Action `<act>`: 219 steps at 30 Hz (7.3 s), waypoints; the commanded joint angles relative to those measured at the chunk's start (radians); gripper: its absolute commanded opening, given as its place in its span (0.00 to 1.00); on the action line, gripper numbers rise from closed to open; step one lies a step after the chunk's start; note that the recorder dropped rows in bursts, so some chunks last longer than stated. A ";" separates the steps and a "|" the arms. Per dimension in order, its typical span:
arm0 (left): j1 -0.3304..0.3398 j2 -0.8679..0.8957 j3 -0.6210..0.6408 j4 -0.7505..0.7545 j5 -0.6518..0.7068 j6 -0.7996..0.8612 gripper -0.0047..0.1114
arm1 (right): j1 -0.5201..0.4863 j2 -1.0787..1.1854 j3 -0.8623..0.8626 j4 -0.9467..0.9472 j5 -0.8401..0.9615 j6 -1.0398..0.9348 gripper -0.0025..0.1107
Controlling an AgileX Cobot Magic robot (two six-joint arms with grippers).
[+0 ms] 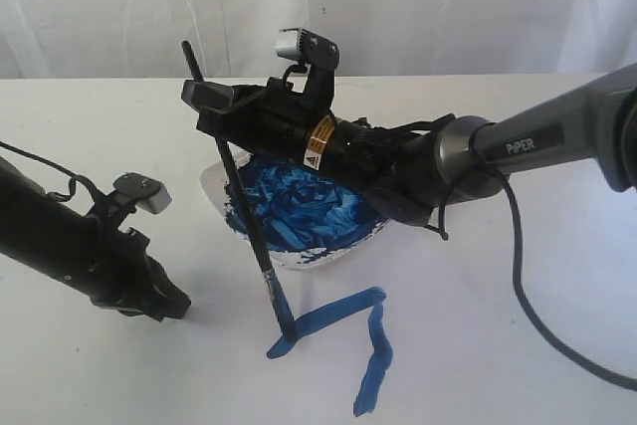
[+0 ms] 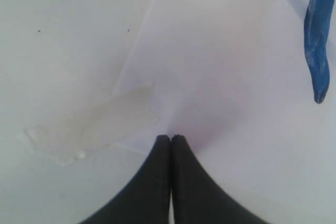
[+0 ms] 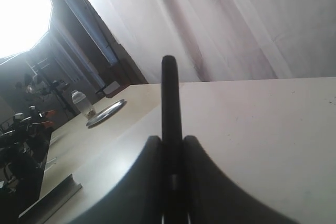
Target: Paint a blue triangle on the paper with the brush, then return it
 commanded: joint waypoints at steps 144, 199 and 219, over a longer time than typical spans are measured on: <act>-0.004 0.009 0.013 0.168 -0.012 0.003 0.04 | 0.009 0.102 -0.093 -0.045 -0.023 -0.001 0.02; -0.004 -0.320 0.013 0.046 -0.032 -0.006 0.04 | -0.293 -0.366 0.369 -0.103 -0.180 0.189 0.02; -0.004 -0.355 0.013 0.046 -0.036 -0.006 0.04 | -0.398 -0.395 0.398 0.064 -0.180 0.183 0.02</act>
